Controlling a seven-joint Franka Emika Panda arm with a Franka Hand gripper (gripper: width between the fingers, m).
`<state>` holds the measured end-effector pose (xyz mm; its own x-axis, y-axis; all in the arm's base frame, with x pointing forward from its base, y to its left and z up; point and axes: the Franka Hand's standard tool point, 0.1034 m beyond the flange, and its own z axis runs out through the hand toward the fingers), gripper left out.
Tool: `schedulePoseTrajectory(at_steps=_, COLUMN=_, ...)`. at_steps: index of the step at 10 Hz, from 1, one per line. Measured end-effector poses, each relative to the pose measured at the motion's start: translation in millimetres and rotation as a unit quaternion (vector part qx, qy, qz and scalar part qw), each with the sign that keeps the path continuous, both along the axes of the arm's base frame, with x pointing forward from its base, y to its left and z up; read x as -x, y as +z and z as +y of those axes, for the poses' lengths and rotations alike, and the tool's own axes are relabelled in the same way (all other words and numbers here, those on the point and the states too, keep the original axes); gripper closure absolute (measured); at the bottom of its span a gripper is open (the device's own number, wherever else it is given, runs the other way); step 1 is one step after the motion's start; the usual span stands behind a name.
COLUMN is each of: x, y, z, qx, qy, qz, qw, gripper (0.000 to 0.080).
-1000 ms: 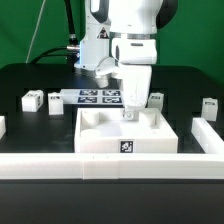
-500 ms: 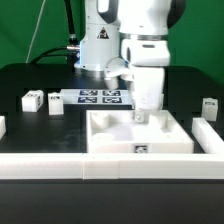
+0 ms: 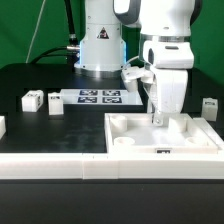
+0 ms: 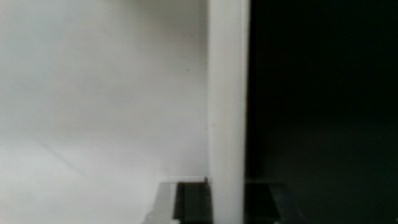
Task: Assemble one leg
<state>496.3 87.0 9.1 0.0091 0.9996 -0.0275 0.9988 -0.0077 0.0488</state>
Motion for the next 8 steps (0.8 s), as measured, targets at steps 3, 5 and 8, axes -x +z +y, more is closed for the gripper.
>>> schedulePoseTrajectory(at_steps=3, x=1.1, y=-0.1, z=5.5, qx=-0.002, qy=-0.034, qz=-0.001, qw=0.999, gripper=0.0740)
schedulePoseTrajectory(at_steps=5, x=1.1, y=-0.1, z=5.4, qx=-0.002, qy=-0.038, qz=-0.001, qw=0.999, gripper=0.0739)
schedulePoseTrajectory(at_steps=8, x=1.2, y=-0.1, z=5.1, qx=-0.002, qy=-0.038, qz=-0.001, qw=0.999, gripper=0.0425)
